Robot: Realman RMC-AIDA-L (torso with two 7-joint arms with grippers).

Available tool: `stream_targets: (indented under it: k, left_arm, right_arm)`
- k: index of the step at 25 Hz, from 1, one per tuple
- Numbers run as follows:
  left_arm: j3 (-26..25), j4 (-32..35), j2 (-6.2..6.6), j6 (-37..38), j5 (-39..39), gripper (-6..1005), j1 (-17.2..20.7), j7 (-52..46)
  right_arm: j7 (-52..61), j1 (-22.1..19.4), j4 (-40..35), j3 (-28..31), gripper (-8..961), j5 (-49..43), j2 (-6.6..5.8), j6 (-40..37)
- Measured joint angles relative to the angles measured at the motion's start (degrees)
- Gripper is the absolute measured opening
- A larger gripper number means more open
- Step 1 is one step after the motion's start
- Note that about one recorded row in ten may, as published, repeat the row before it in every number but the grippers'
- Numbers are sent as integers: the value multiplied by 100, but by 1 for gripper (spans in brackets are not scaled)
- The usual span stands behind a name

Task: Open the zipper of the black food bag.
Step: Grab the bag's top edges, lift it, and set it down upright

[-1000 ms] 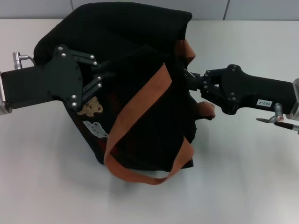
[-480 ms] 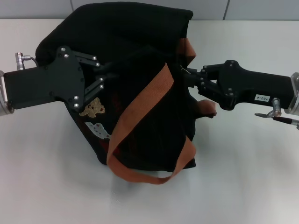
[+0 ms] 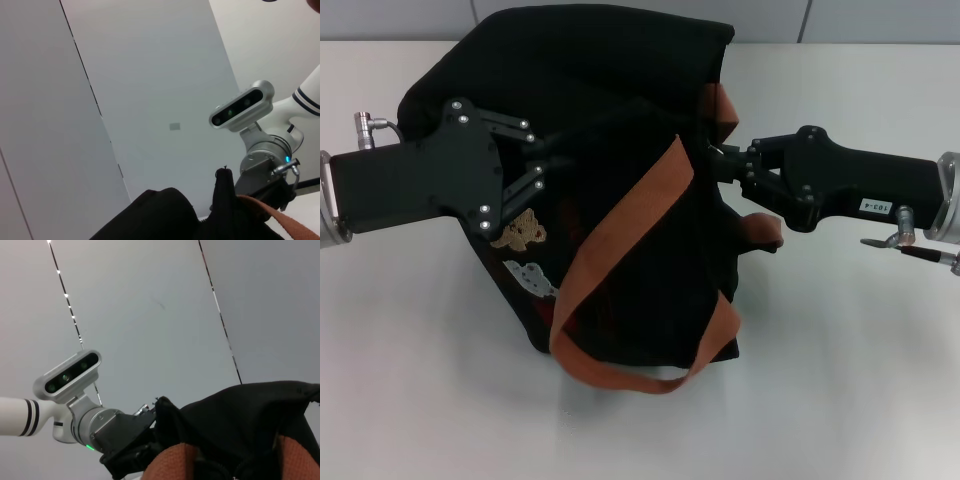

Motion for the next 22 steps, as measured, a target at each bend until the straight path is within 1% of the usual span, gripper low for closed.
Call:
stream_targets:
  k: [9, 22]
  left_arm:
    - [0, -7, -3, -64, 0, 115, 0, 2]
    - [1, -9, -17, -139, -15, 120, 4, 1]
  right_arm:
    - [3, -50, -12, -31, 34, -1, -7, -28]
    - [2, -56, -22, -45, 0, 0, -50, -58]
